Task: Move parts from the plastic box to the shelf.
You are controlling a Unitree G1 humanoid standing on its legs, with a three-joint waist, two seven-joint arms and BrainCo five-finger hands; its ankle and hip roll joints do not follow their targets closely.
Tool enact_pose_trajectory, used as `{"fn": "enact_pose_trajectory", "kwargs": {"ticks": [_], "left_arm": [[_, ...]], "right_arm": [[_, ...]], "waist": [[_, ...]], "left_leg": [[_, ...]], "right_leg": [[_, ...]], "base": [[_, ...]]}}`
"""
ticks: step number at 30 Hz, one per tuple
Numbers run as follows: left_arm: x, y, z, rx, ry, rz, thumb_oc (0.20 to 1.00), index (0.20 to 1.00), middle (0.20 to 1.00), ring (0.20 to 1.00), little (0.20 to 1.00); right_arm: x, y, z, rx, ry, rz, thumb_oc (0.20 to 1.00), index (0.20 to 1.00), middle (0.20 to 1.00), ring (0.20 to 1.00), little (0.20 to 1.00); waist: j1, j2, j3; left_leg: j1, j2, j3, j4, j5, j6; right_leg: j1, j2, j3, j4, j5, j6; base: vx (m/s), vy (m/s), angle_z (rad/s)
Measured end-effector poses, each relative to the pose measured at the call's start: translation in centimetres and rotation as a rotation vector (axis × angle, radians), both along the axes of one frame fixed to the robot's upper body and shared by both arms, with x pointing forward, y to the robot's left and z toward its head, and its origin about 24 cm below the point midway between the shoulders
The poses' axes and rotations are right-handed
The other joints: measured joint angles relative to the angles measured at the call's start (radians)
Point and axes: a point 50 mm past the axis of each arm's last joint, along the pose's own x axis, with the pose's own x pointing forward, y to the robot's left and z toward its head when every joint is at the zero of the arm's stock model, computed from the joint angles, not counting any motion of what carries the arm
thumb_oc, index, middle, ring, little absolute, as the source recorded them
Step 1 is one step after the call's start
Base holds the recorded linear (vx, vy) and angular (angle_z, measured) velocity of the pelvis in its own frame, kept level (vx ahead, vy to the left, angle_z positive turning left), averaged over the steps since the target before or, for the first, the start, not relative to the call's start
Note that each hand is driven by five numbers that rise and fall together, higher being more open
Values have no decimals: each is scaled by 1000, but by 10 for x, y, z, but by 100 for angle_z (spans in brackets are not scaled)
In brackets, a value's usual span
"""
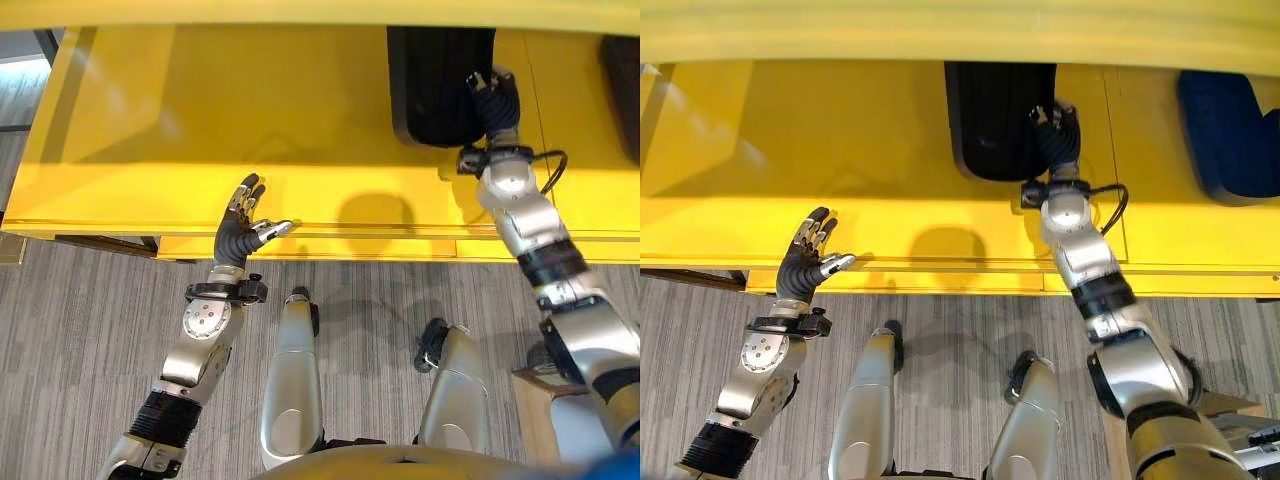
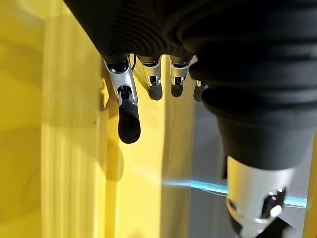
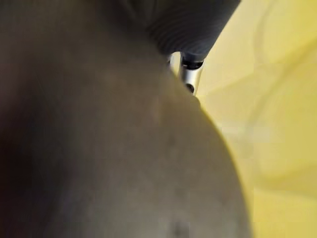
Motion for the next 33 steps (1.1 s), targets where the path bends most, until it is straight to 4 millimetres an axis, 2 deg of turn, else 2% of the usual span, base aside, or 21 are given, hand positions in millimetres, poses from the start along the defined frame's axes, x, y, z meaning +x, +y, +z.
{"fn": "enact_pose_trajectory", "kwargs": {"ticks": [3,6,9,11,13,23,33], "left_arm": [[-1,-1,1,-8,-9,-10,1000,1000,1000,1000,1000],[-1,-3,3,-11,-9,-27,1000,1000,1000,1000,1000],[-1,-4,4,-8,-12,-33,1000,1000,1000,1000,1000],[0,-6,4,-4,-10,-40,1000,1000,1000,1000,1000],[1,-7,4,-8,-11,-42,1000,1000,1000,1000,1000],[1,-9,-5,-9,21,-33,1000,1000,1000,1000,1000],[3,-11,-8,-7,32,-38,1000,1000,1000,1000,1000]], "right_arm": [[4,-4,17,3,-21,-43,200,200,200,200,200],[13,-8,17,-57,36,-96,200,200,200,200,200],[17,-14,7,-98,107,-124,200,200,200,200,200],[19,-27,-19,-192,231,-183,200,200,200,200,200],[18,-34,-28,-205,272,-206,200,200,200,200,200],[14,-54,-46,-231,349,-267,200,200,200,200,200],[12,-60,-51,-215,375,-289,200,200,200,200,200]], "waist": [[5,-1,0],[7,-1,0],[7,-1,0],[10,0,-1],[11,0,-1],[2,5,-17],[2,11,-24]], "left_leg": [[-6,-5,0,-2,0,0],[-10,-10,0,-2,2,-5],[-15,-17,0,-2,2,-4],[-15,-18,0,0,2,-3],[-13,-17,0,0,-7,2],[1,-17,4,5,-10,2],[1,-17,4,14,-15,4]], "right_leg": [[1,-6,-8,-8,0,0],[1,-10,-9,-12,3,4],[1,-15,-12,-16,5,9],[3,-15,-10,-21,7,11],[4,-14,-10,-21,6,12],[17,-14,-5,-23,9,16],[19,-14,-3,-19,7,17]], "base": [[-22,6,5],[-22,0,4],[-11,-1,5],[33,-9,-1],[-5,-1,-2],[9,-4,-1],[-1,0,0]]}}
